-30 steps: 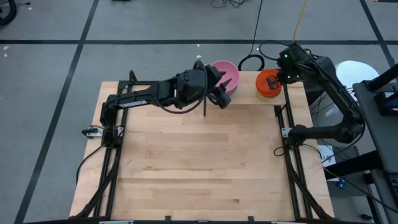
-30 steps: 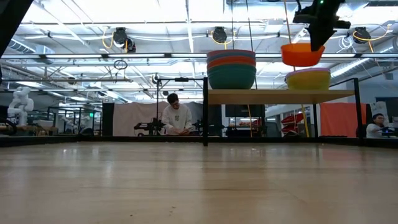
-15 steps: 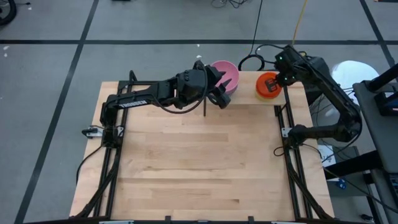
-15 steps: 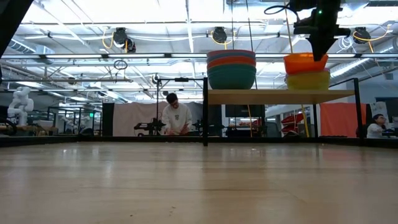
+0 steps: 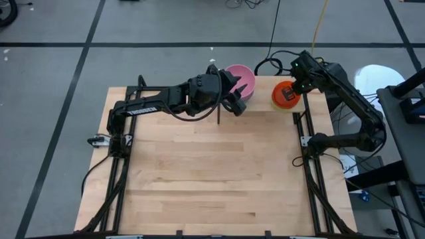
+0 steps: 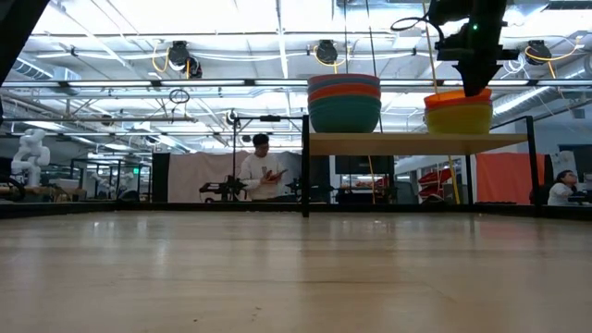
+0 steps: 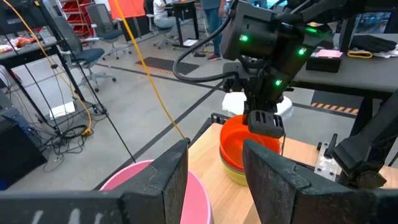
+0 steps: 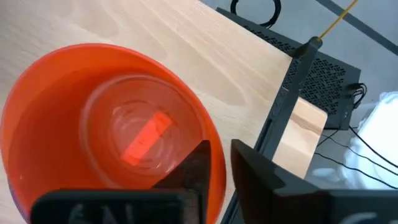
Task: Place and stack bowls onto a shelf
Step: Stack the orange bowl on top of the purple bowl on the shelf, then adjust the orange bowl on top of the purple bowl on the shelf
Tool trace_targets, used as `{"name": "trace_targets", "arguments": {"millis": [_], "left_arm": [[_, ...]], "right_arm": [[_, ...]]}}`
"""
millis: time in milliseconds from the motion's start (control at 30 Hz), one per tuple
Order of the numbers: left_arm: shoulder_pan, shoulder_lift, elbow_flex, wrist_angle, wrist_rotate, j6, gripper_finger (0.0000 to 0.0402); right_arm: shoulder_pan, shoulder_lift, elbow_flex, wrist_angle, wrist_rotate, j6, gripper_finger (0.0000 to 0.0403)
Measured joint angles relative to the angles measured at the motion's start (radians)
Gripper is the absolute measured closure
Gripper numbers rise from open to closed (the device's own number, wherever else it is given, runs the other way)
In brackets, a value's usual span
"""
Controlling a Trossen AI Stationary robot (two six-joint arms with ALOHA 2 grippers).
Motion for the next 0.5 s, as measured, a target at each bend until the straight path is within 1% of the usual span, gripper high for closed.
{"name": "trace_targets", "arguments": {"millis": [167, 233, 367, 500], "left_arm": [[0.000, 0.000, 0.000, -0.017, 0.000, 0.000, 0.0243], [0.000, 0.000, 0.000, -0.023, 0.000, 0.000, 0.0243], [0.000, 0.000, 0.000, -0.022, 0.000, 0.000, 0.0243], [0.000, 0.000, 0.000, -0.022, 0.000, 0.000, 0.0243]], "right_arm": [[0.005, 0.000, 0.000, 0.032, 0.001, -0.049, 0.0307], [0.005, 0.000, 0.000, 0.087, 0.000, -0.079, 0.0296], [0.010, -0.020, -0.001, 0.183, -0.008, -0.094, 0.0287], [0.027, -0.052, -0.001, 0.216, -0.029, -0.096, 0.0289]]}}
